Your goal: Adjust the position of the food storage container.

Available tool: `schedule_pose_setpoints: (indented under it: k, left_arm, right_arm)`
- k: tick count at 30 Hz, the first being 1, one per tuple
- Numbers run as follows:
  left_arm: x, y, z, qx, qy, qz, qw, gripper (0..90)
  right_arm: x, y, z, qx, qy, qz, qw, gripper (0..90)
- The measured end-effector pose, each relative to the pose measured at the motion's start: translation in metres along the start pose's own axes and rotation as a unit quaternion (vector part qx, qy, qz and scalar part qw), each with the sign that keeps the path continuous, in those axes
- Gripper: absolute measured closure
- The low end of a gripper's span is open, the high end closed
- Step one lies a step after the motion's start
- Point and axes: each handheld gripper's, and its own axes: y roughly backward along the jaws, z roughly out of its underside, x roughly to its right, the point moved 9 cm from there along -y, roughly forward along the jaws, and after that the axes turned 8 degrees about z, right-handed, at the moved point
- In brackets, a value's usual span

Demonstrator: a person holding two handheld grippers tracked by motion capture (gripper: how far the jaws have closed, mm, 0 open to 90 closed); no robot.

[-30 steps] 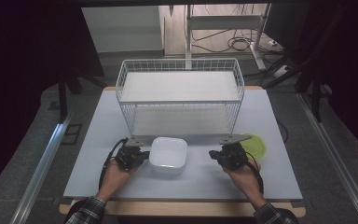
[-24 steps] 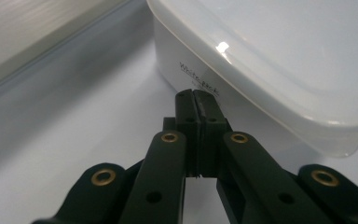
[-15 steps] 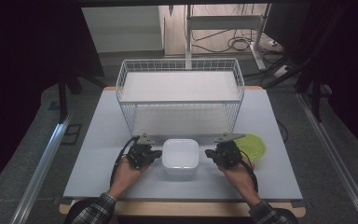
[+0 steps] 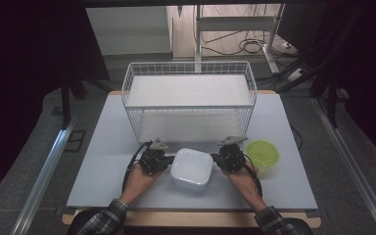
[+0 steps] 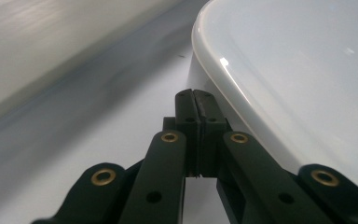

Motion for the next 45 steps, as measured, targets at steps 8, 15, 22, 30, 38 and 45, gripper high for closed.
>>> schedule_pose_setpoints:
  k: [8,15,22,30,38,45]
  left_arm:
    - [0.021,0.003,0.014,-0.029,-0.008,0.003,0.9996,86.9]
    - [0.025,0.018,0.02,-0.01,0.01,0.024,0.9996,86.8]
    - [0.034,0.027,0.025,-0.01,0.015,0.029,0.9994,87.2]
    - [0.042,0.033,0.033,-0.009,0.025,0.034,0.9991,86.9]
    - [0.037,0.039,0.034,-0.001,0.023,0.024,0.9994,79.6]
    - [0.022,0.058,0.038,0.032,0.011,-0.021,0.9992,43.5]
  right_arm:
    - [0.0,0.011,0.005,-0.007,0.027,0.036,0.9989,88.0]
    - [-0.003,0.05,0.033,-0.022,-0.013,0.005,0.9996,88.1]
    - [-0.026,0.052,0.041,-0.036,-0.016,-0.037,0.9986,87.5]
    - [-0.021,0.037,0.029,-0.027,-0.017,-0.032,0.999,87.5]
    - [-0.018,0.036,0.028,-0.016,-0.002,-0.023,0.9996,84.9]
    - [-0.007,0.048,0.029,0.009,0.007,-0.01,0.9999,68.9]
